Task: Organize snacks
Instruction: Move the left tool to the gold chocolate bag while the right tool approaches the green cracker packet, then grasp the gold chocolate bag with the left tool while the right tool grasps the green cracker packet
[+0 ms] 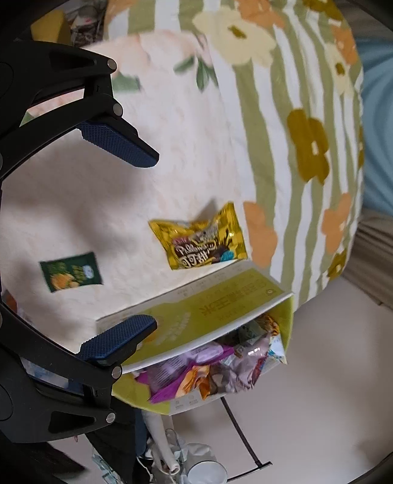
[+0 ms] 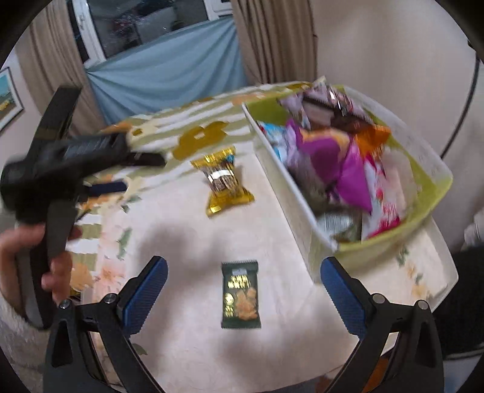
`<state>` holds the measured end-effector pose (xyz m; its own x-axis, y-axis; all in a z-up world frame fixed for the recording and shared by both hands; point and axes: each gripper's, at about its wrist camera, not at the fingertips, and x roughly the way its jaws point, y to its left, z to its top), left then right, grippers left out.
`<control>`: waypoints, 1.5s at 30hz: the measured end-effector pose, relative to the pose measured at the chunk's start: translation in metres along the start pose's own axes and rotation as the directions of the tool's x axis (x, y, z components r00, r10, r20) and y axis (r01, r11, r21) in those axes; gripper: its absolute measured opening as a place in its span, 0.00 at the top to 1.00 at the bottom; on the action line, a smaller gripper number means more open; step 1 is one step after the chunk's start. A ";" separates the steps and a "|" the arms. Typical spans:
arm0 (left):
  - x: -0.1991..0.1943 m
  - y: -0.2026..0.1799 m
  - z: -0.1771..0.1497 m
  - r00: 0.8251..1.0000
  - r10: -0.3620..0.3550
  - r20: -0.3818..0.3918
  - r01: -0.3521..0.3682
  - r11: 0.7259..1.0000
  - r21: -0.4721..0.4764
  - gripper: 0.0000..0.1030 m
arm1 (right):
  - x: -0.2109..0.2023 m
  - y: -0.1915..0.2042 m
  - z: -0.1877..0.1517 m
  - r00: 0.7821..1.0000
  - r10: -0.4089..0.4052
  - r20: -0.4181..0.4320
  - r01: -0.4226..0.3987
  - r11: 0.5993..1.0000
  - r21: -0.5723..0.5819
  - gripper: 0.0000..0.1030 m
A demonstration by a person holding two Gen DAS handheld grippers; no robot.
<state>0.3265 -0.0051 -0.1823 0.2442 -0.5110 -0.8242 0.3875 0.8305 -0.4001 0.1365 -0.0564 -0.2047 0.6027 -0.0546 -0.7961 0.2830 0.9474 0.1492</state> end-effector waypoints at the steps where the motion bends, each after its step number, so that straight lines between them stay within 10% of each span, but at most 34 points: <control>1: 0.013 -0.002 0.004 1.000 -0.002 -0.009 0.002 1.000 0.002 0.05 | 0.006 0.001 -0.005 1.000 -0.018 -0.013 0.018 1.000 0.001 0.02; 15: 0.128 -0.017 0.034 0.994 0.076 -0.073 -0.073 0.996 0.043 0.09 | 0.081 -0.005 -0.047 0.987 -0.079 -0.137 0.081 0.997 0.009 0.02; 20: 0.145 -0.007 0.037 0.990 0.080 -0.115 -0.079 0.997 0.011 0.38 | 0.098 0.005 -0.046 0.985 -0.102 -0.142 0.094 0.994 -0.064 0.05; 40: 0.103 0.040 -0.002 0.979 0.130 -0.157 -0.120 0.990 0.073 0.44 | 0.129 0.014 -0.048 0.973 -0.138 -0.187 0.119 0.987 -0.112 0.38; 45: 0.091 0.041 -0.018 0.977 0.148 -0.155 -0.132 0.985 0.108 0.45 | 0.129 0.022 -0.048 0.976 -0.106 -0.188 0.080 0.987 -0.138 0.59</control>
<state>0.3484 -0.0132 -0.2814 0.1586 -0.3420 -0.9262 0.4452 0.8621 -0.2421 0.1844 -0.0277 -0.3325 0.4183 -0.0943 -0.9034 0.2248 0.9744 0.0024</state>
